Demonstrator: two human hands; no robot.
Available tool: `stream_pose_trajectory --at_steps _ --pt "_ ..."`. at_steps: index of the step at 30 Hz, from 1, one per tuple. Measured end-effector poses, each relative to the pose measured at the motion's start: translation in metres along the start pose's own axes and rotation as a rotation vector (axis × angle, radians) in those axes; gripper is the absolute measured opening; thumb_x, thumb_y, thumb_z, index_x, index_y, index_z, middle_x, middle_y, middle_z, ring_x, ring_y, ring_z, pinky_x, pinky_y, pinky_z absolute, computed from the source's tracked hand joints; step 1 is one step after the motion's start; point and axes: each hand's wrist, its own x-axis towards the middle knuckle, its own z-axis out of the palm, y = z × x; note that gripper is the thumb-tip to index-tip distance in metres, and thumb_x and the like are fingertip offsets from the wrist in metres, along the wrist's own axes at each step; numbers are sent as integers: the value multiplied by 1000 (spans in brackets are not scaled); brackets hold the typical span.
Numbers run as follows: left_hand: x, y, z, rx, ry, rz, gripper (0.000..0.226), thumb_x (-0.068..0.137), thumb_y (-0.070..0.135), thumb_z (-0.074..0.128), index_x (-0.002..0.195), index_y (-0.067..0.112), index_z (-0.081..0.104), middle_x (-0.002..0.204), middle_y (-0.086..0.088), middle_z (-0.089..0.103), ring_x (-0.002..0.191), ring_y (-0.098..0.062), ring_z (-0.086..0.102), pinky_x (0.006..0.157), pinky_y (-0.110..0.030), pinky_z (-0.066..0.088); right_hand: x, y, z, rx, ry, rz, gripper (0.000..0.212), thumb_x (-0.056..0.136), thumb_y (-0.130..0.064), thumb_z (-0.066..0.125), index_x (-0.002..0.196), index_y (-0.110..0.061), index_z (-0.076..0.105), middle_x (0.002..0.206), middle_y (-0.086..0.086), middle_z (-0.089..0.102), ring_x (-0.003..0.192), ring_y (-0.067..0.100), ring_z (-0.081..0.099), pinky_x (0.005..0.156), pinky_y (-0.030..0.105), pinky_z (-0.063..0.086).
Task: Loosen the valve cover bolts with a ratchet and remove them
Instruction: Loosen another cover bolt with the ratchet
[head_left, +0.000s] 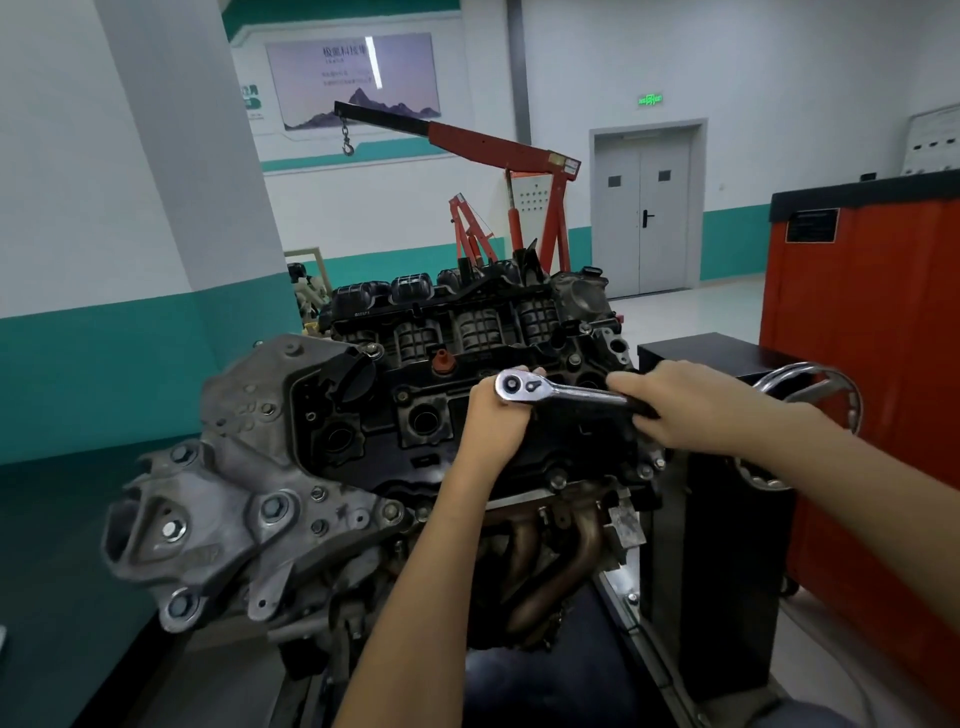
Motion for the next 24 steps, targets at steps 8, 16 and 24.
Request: stream_pose_trajectory --at_steps 8,16,24 --pt "-9 1 8 34 39 36 51 100 22 56 58 24 27 49 13 28 53 -6 24 54 -22 26 -42 -114 81 857 261 381 22 86 -8 61 80 -20 43 58 0 48 46 6 46 46 17 38" --pt "-2 2 -1 121 -27 35 52 98 21 59 58 26 26 52 12 27 53 -6 24 54 -23 26 -35 -121 81 892 192 343 17 83 -3 57 91 -17 54 64 6 54 52 11 48 49 14 38" --pt "-1 -2 0 35 -29 40 49 92 5 55 60 40 69 70 14 66 78 -4 61 79 -25 47 -5 -1 5 73 32 64 15 90 -18 59 103 -23 52 68 -7 47 67 19 55 62 29 40"
